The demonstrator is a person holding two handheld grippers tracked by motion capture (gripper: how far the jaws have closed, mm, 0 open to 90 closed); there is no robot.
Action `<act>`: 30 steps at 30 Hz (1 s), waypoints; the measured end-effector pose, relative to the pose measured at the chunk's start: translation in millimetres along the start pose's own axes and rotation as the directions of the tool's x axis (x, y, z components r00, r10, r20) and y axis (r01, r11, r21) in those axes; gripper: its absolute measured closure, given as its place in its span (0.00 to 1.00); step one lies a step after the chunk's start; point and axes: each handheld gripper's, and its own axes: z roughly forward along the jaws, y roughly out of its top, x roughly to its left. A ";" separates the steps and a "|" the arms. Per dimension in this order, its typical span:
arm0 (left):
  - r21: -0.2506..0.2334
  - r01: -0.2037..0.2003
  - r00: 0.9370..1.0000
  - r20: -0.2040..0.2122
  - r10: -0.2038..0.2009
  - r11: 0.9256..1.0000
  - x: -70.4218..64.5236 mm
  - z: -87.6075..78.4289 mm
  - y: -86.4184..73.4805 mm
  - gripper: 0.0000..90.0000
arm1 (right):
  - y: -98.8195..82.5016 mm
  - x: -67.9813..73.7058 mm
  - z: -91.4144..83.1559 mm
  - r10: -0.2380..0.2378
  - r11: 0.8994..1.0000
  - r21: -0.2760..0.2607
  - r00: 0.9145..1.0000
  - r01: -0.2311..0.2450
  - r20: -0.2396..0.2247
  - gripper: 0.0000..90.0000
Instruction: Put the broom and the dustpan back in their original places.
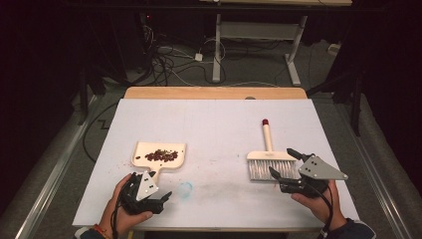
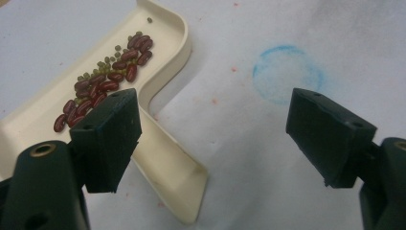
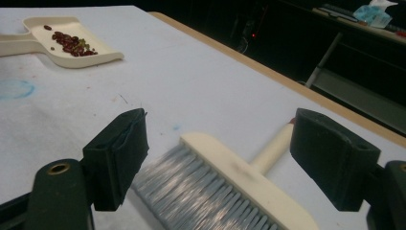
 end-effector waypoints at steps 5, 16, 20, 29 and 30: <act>-0.007 -0.001 1.000 0.005 0.001 1.000 -0.2 -0.3 0.4 0.22 | -10.1 1.3 -2.1 -0.012 1.000 0.007 1.000 0.012 0.016 0.23; -0.029 0.003 1.000 0.010 -0.002 1.000 1.4 -1.0 2.2 0.22 | -33.4 6.5 -5.0 -0.011 0.999 0.039 1.000 0.011 0.015 0.23; -0.042 -0.003 1.000 0.006 0.003 0.999 2.6 -1.0 2.9 0.22 | -42.3 11.3 -5.8 -0.007 0.998 0.068 1.000 0.006 0.004 0.23; -0.062 0.003 1.000 0.006 -0.003 0.998 1.1 -4.7 2.3 0.22 | -50.5 22.8 -6.0 -0.025 0.995 0.092 0.999 0.027 -0.026 0.23; -0.061 0.004 1.000 0.005 -0.003 0.998 1.0 -5.0 1.9 0.22 | -50.2 23.0 -5.9 -0.026 0.996 0.089 0.999 0.028 -0.027 0.23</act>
